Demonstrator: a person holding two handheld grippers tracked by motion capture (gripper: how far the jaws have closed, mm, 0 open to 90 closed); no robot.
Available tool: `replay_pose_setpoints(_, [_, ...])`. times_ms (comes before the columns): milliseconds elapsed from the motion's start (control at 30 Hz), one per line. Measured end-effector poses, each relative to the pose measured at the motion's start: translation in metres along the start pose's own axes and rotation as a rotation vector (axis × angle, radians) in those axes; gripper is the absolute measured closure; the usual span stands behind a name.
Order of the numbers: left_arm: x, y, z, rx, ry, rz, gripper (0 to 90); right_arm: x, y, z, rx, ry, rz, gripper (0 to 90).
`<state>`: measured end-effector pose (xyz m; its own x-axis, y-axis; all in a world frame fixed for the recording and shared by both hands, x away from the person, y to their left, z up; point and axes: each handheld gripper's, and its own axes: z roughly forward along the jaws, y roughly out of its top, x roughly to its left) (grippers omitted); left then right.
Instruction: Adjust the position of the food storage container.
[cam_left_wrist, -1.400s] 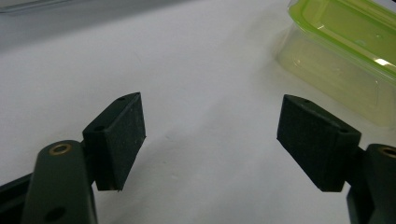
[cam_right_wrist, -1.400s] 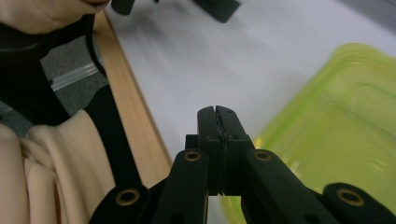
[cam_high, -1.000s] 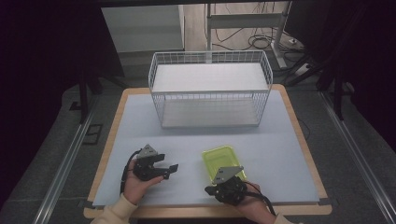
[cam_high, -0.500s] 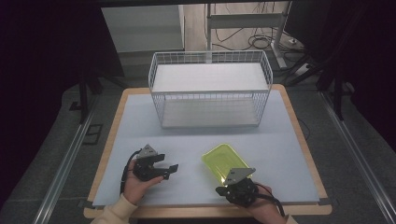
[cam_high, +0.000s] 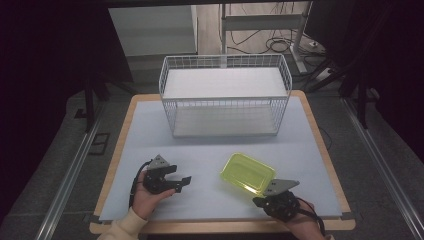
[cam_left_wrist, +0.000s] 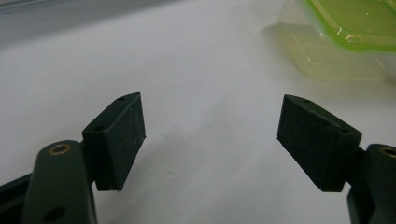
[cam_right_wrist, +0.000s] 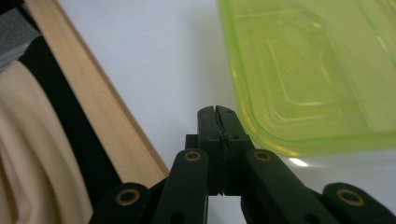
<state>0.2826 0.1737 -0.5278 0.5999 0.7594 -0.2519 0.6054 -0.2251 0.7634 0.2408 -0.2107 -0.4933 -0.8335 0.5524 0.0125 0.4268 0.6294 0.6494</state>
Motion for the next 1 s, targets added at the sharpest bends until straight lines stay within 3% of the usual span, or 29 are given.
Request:
replay_pose_setpoints(267, [0.0,0.0,0.0,0.001,0.0,0.003,23.0,-0.024,-0.006,-0.007,-0.006,-0.041,0.058,89.7])
replay_pose_setpoints(500, [0.0,0.0,0.0,-0.001,-0.002,0.001,22.9,-0.037,-0.009,-0.01,-0.018,-0.07,0.089,89.7])
replay_pose_setpoints(833, [0.0,0.001,-0.001,-0.01,-0.02,-0.017,22.4,-0.04,-0.011,-0.012,-0.019,-0.076,0.1,89.7])
replay_pose_setpoints(1000, [-0.001,0.002,-0.002,-0.019,-0.036,-0.03,22.2,-0.026,-0.009,-0.015,-0.028,-0.042,0.068,89.7])
